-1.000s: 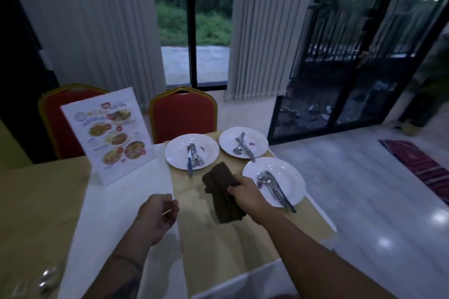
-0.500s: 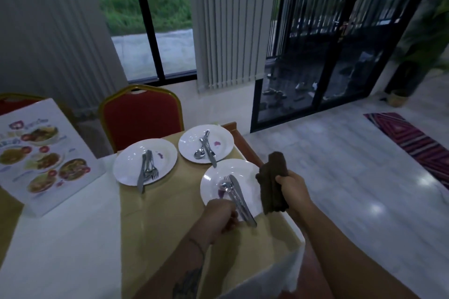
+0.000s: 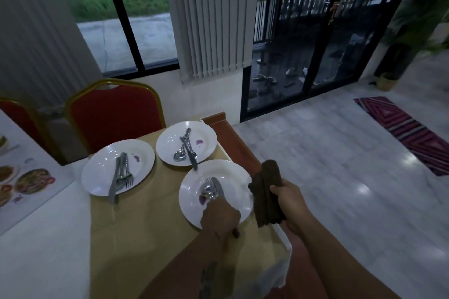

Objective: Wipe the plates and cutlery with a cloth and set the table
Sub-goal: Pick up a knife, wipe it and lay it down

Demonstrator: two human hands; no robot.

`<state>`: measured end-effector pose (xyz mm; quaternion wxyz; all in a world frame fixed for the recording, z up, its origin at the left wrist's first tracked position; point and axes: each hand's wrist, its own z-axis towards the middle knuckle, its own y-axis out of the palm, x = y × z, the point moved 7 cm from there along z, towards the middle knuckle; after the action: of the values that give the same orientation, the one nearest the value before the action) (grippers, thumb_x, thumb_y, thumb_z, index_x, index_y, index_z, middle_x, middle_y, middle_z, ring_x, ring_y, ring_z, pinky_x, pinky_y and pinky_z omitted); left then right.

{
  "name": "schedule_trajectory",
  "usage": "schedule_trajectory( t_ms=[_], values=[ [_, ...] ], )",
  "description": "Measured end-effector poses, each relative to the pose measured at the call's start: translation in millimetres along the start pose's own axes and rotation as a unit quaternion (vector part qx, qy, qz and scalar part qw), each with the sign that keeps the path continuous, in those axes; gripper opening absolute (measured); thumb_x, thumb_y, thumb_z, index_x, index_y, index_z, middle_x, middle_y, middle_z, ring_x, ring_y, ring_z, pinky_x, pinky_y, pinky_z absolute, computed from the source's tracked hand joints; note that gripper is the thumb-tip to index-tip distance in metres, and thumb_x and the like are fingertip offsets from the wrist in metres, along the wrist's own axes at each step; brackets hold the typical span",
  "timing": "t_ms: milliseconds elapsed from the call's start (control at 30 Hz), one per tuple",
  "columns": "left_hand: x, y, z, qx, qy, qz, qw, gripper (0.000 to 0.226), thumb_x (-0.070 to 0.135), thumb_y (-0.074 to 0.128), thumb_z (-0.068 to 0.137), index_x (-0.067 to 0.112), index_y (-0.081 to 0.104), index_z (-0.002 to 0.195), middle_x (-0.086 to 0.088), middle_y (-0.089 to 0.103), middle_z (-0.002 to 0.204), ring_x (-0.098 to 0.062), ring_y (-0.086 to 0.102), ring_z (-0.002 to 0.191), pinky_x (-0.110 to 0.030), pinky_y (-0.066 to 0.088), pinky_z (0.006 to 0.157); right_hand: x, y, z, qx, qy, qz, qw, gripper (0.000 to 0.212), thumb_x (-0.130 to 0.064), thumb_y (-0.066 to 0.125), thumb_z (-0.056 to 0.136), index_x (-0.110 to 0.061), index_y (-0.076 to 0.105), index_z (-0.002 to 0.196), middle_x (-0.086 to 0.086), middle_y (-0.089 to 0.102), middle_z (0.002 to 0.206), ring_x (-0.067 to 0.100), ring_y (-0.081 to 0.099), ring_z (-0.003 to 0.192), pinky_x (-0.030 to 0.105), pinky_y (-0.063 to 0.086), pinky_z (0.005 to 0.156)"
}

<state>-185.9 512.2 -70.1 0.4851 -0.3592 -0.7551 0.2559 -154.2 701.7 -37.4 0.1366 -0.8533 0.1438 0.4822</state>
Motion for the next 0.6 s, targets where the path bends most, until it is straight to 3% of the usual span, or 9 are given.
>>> schedule_trajectory(
  t_ms=[133,267,400,500,600],
  values=[
    [8.6,2.7,3.9,0.024,0.043,0.092,0.995,0.026,0.035,0.06,0.092,0.015,0.061,0.11,0.001,0.066,0.105,-0.016,0.062,0.099,-0.031,0.052,0.093,-5.8,-3.0,-2.2,-0.017,0.003,-0.023,1.0,0.023,-0.003,0.049,0.098,-0.02,0.064,0.095,0.015,0.072,0.103,0.033,0.07,0.095,0.051,0.055,0.092],
    [10.0,7.2,8.3,0.026,0.054,0.151,0.987,0.038,0.04,0.06,0.091,0.016,0.057,0.12,0.0,0.064,0.116,-0.018,0.062,0.108,-0.033,0.051,0.097,-8.9,-3.9,-1.9,-0.035,-0.005,-0.045,0.998,0.024,-0.003,0.048,0.099,-0.019,0.064,0.092,0.013,0.071,0.1,0.028,0.069,0.09,0.039,0.056,0.078],
    [10.0,10.8,12.7,0.012,0.049,0.144,0.988,0.046,0.036,0.062,0.092,0.013,0.051,0.13,-0.002,0.061,0.124,-0.021,0.059,0.116,-0.033,0.049,0.1,-7.2,-7.1,2.2,-0.045,-0.013,-0.054,0.997,0.021,-0.002,0.047,0.1,-0.014,0.064,0.097,0.008,0.07,0.092,0.02,0.069,0.081,0.028,0.051,0.063],
    [10.8,4.2,10.5,0.021,0.03,0.151,0.988,0.042,0.037,0.068,0.085,0.015,0.059,0.12,-0.001,0.066,0.11,-0.019,0.064,0.102,-0.033,0.055,0.09,-4.3,-5.7,3.9,-0.053,-0.011,-0.052,0.997,0.02,-0.001,0.049,0.099,-0.016,0.063,0.1,0.005,0.069,0.092,0.02,0.069,0.081,0.029,0.051,0.065],
    [5.8,-4.3,9.0,0.025,0.001,0.097,0.995,0.026,0.033,0.068,0.082,0.015,0.063,0.099,0.003,0.065,0.089,-0.014,0.064,0.085,-0.028,0.056,0.08,-1.3,-2.5,7.0,-0.057,-0.009,-0.038,0.998,0.024,-0.001,0.051,0.098,-0.024,0.06,0.095,0.005,0.068,0.093,0.024,0.069,0.086,0.037,0.056,0.077]
  ],
)
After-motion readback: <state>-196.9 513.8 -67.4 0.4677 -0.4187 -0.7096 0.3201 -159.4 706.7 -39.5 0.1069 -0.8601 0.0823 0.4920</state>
